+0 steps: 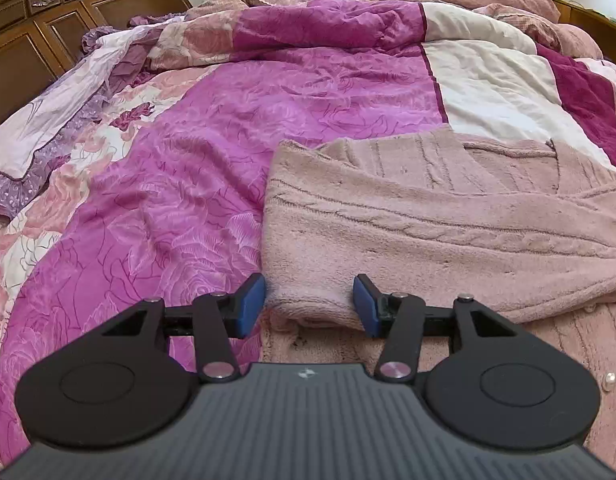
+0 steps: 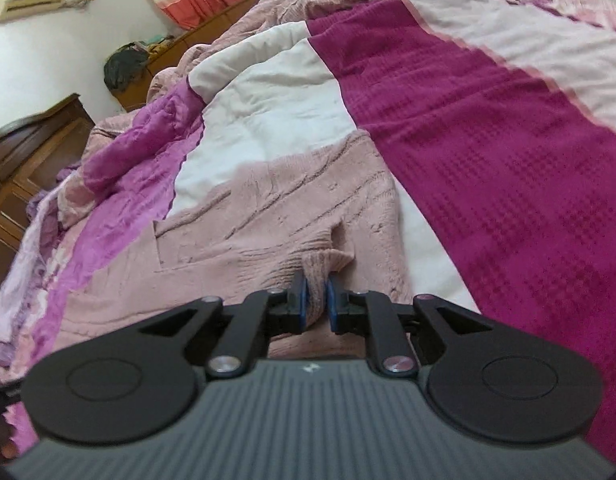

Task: Fold small clothes

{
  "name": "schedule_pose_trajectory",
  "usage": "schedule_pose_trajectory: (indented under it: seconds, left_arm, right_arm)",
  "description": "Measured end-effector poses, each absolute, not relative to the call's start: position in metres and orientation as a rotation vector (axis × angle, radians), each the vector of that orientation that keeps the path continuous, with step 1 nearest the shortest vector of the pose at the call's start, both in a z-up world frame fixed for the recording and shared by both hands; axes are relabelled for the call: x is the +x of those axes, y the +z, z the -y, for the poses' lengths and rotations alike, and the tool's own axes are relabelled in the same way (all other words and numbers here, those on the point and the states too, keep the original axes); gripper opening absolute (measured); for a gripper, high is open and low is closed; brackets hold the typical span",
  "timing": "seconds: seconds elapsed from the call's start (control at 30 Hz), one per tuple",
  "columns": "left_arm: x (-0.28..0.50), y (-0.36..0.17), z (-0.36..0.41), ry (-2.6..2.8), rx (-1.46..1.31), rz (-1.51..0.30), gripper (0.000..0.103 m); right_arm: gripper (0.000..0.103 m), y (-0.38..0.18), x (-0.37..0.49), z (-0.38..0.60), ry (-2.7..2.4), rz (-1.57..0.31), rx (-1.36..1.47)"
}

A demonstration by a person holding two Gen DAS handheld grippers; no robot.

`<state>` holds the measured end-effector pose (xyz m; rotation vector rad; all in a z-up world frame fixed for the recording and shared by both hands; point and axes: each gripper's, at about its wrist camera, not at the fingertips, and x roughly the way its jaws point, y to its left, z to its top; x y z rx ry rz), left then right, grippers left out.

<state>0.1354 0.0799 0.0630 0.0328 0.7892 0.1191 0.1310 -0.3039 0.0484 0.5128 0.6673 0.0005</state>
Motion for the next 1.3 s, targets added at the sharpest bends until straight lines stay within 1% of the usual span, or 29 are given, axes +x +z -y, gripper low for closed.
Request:
schedule_pose_trajectory:
  seconds: [0.03,0.07,0.1,0.13,0.3,0.37,0.4,0.43,0.47,0.53,0.6,0.67,0.77,0.87,0.9,0.97,1.03,1.07,1.17,1.3]
  left_arm:
    - [0.135,0.063,-0.080,0.119,0.034,-0.789,0.057]
    - [0.135,0.063,-0.080,0.118,0.036,-0.789,0.057]
    - [0.135,0.063,-0.080,0.118,0.038,-0.790,0.057]
    - [0.135,0.064,-0.079,0.118,0.040,-0.790,0.057]
    - [0.135,0.065,-0.077,0.122,0.039,-0.789,0.057]
    - [0.135,0.064,-0.076,0.127,0.037,-0.785,0.058]
    - [0.135,0.063,-0.076,0.130,0.036,-0.781,0.058]
    - [0.134,0.062,-0.076,0.133,0.035,-0.777,0.058]
    - [0.134,0.062,-0.076,0.136,0.037,-0.772,0.058]
    - [0.134,0.060,-0.075,0.137,0.042,-0.763,0.058]
    - [0.134,0.059,-0.076,0.133,0.045,-0.757,0.058]
    - [0.137,0.056,-0.077,0.130,0.041,-0.760,0.059]
    - [0.137,0.052,-0.079,0.138,0.011,-0.742,0.061]
    - [0.135,0.048,-0.080,0.133,0.002,-0.731,0.062]
    - [0.134,0.048,-0.082,0.128,-0.001,-0.729,0.062]
    - [0.131,0.051,-0.085,0.114,-0.013,-0.730,0.062]
    - [0.127,0.058,-0.089,0.103,-0.042,-0.733,0.062]
    - [0.125,0.062,-0.092,0.094,-0.057,-0.735,0.062]
    - [0.112,0.078,-0.094,0.073,-0.048,-0.725,0.062]
    - [0.090,0.101,-0.087,0.077,0.070,-0.694,0.062]
  right_arm:
    - [0.037,0.051,0.130,0.305,0.002,-0.661,0.522]
    - [0.046,0.053,0.128,0.307,0.006,-0.648,0.530]
    - [0.062,0.055,0.128,0.308,0.013,-0.632,0.534]
    - [0.066,0.059,0.128,0.309,0.020,-0.616,0.531]
    - [0.066,0.060,0.149,0.304,0.010,-0.655,0.458]
    - [0.062,0.053,0.159,0.300,0.021,-0.695,0.431]
    - [0.041,0.049,0.162,0.298,0.029,-0.717,0.424]
    - [0.017,0.047,0.165,0.297,0.029,-0.734,0.416]
    - [0.017,0.047,0.165,0.296,0.027,-0.732,0.409]
    - [0.013,0.055,0.159,0.295,0.031,-0.672,0.383]
    - [0.013,0.062,0.155,0.293,0.012,-0.623,0.333]
    - [0.012,0.061,0.161,0.294,-0.029,-0.624,0.305]
    - [0.012,0.043,0.176,0.294,-0.034,-0.705,0.272]
    - [0.012,0.035,0.176,0.291,-0.049,-0.698,0.271]
    - [0.014,0.037,0.175,0.291,-0.058,-0.699,0.293]
    - [0.021,0.042,0.171,0.296,-0.060,-0.700,0.354]
    - [0.051,0.046,0.165,0.302,-0.023,-0.698,0.424]
    - [0.054,0.048,0.161,0.305,-0.009,-0.686,0.452]
    - [0.055,0.061,0.142,0.307,0.011,-0.649,0.463]
    - [0.056,0.084,0.114,0.309,0.088,-0.612,0.480]
